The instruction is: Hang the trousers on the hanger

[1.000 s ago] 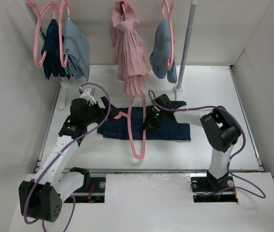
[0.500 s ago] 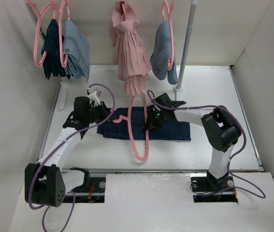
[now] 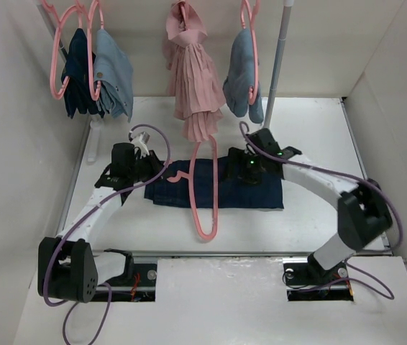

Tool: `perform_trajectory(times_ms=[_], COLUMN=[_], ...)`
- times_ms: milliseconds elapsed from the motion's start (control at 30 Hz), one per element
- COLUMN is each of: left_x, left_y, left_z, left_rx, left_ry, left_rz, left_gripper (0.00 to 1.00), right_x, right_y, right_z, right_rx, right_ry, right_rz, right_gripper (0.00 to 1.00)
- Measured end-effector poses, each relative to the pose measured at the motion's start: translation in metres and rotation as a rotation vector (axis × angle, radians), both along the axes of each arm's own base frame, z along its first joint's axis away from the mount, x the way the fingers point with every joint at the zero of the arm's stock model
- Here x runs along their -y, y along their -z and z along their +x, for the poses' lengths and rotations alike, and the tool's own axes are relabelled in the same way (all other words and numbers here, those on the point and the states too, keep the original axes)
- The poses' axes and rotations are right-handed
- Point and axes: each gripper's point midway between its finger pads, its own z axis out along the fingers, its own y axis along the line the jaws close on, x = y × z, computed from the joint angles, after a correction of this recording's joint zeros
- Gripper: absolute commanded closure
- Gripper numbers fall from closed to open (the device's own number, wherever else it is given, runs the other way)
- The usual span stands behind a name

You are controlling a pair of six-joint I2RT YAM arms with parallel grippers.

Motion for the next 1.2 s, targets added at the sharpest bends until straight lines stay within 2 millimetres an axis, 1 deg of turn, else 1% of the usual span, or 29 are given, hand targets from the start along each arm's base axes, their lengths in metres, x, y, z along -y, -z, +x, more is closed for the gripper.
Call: perform_trajectory(times_ms=[33, 67, 100, 133, 200, 267, 300, 333, 367, 400, 467, 500, 600, 633, 700, 733, 767, 833, 867, 900, 967, 1000, 1033, 1100, 1167, 1200], left_x=[-0.001, -0.001, -0.001, -0.002, 0.000, 0.001, 0.002, 0.003, 0.003, 0.004, 0.006, 0.007, 0.008, 0.008, 0.008, 0.009, 0.009, 0.009, 0.009, 0.010, 0.011, 0.011, 0.011, 0.014, 0.014, 0.014], left_y=[0.000, 0.001, 0.001, 0.001, 0.001, 0.001, 0.001, 0.001, 0.002, 0.002, 0.002, 0.002, 0.002, 0.002, 0.002, 0.002, 0.002, 0.002, 0.002, 0.002, 0.002, 0.002, 0.002, 0.001, 0.001, 0.001], left_z=[0.000, 0.001, 0.001, 0.001, 0.001, 0.001, 0.000, 0.000, 0.000, 0.000, 0.000, -0.001, -0.001, 0.000, -0.001, -0.001, -0.001, -0.001, -0.001, -0.001, -0.001, -0.001, -0.001, -0.001, -0.001, -0.001], left_rx=[-0.001, -0.001, -0.002, -0.001, -0.001, 0.000, 0.001, 0.002, 0.003, 0.004, 0.009, 0.011, 0.015, 0.016, 0.020, 0.021, 0.023, 0.025, 0.027, 0.028, 0.032, 0.035, 0.038, 0.044, 0.047, 0.048], left_ry=[-0.003, -0.008, -0.010, -0.012, -0.010, -0.009, -0.007, -0.005, -0.004, -0.002, 0.001, 0.003, 0.006, 0.006, 0.010, 0.010, 0.013, 0.014, 0.014, 0.016, 0.018, 0.019, 0.018, 0.025, 0.027, 0.027], left_rz=[0.002, 0.005, 0.007, 0.008, 0.010, 0.014, 0.017, 0.018, 0.021, 0.024, 0.028, 0.030, 0.036, 0.038, 0.043, 0.046, 0.048, 0.050, 0.053, 0.056, 0.061, 0.063, 0.065, 0.067, 0.069, 0.069], left_gripper=[1.00, 1.00, 1.00, 1.00, 1.00, 1.00, 1.00, 1.00, 1.00, 1.00, 1.00, 1.00, 1.00, 1.00, 1.00, 1.00, 1.00, 1.00, 1.00, 1.00, 1.00, 1.00, 1.00, 1.00, 1.00, 1.00], right_x=[0.011, 0.025, 0.042, 0.062, 0.106, 0.150, 0.170, 0.185, 0.195, 0.201, 0.203, 0.201, 0.184, 0.179, 0.172, 0.170, 0.168, 0.162, 0.159, 0.155, 0.145, 0.137, 0.126, 0.086, 0.030, -0.012], right_y=[-0.009, -0.017, -0.023, -0.024, -0.016, 0.000, 0.009, 0.015, 0.020, 0.024, 0.032, 0.038, 0.057, 0.062, 0.067, 0.068, 0.069, 0.068, 0.068, 0.067, 0.063, 0.059, 0.053, 0.033, 0.006, -0.012], right_z=[0.000, -0.001, 0.001, 0.003, 0.006, 0.007, 0.006, 0.005, 0.003, 0.002, 0.005, 0.006, 0.009, 0.008, 0.006, 0.005, 0.005, 0.006, 0.007, 0.007, 0.009, 0.010, 0.012, 0.015, 0.012, 0.006], right_rx=[0.026, 0.046, 0.062, 0.072, 0.060, 0.019, -0.003, -0.021, -0.032, -0.042, -0.054, -0.064, -0.109, -0.119, -0.125, -0.129, -0.127, -0.118, -0.114, -0.113, -0.101, -0.090, -0.071, -0.006, 0.075, 0.133], right_ry=[0.031, 0.075, 0.129, 0.194, 0.335, 0.475, 0.537, 0.583, 0.610, 0.620, 0.606, 0.581, 0.493, 0.471, 0.439, 0.430, 0.421, 0.389, 0.369, 0.350, 0.309, 0.284, 0.250, 0.146, 0.014, -0.085], right_rz=[-0.017, -0.038, -0.058, -0.086, -0.153, -0.230, -0.270, -0.298, -0.321, -0.335, -0.347, -0.348, -0.295, -0.275, -0.243, -0.229, -0.218, -0.192, -0.175, -0.157, -0.140, -0.138, -0.137, -0.114, -0.063, -0.019], right_gripper=[0.05, 0.01, 0.01, 0.01, 0.01, 0.01, 0.01, 0.01, 0.01, 0.01, 0.02, 0.02, 0.07, 0.07, 0.21, 0.31, 0.56, 0.75, 0.82, 0.93, 1.00, 1.00, 1.00, 1.00, 1.00, 1.00])
